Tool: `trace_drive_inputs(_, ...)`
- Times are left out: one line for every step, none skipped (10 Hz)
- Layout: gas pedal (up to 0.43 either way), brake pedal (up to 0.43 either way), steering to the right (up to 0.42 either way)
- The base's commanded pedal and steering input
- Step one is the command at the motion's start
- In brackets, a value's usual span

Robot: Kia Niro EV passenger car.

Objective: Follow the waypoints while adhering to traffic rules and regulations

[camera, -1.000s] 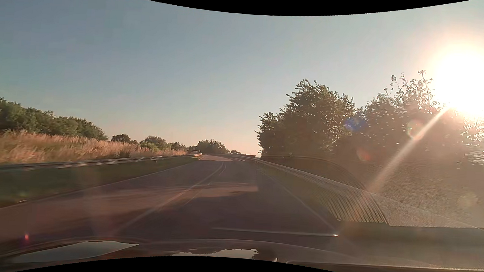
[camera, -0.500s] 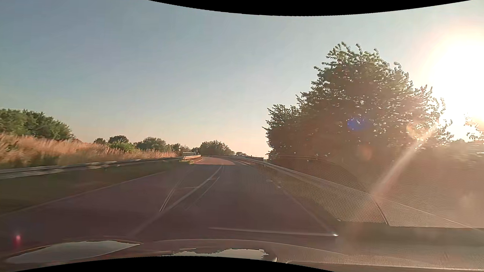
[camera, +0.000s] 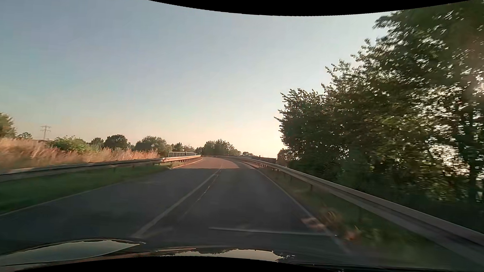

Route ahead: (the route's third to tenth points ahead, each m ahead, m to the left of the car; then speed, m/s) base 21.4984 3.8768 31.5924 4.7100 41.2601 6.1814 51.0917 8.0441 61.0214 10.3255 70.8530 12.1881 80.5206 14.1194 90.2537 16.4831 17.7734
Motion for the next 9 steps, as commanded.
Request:
trace_drive_inputs(0.169, 0.0, -0.014)
trace_drive_inputs(0.169, 0.0, -0.014)
trace_drive_inputs(0.169, 0.0, -0.015)
trace_drive_inputs(0.169, 0.0, -0.015)
trace_drive_inputs(0.169, 0.0, -0.015)
trace_drive_inputs(0.169, 0.0, -0.015)
trace_drive_inputs(0.169, 0.0, -0.015)
trace_drive_inputs(0.169, 0.0, -0.015)
trace_drive_inputs(0.169, 0.0, -0.014)
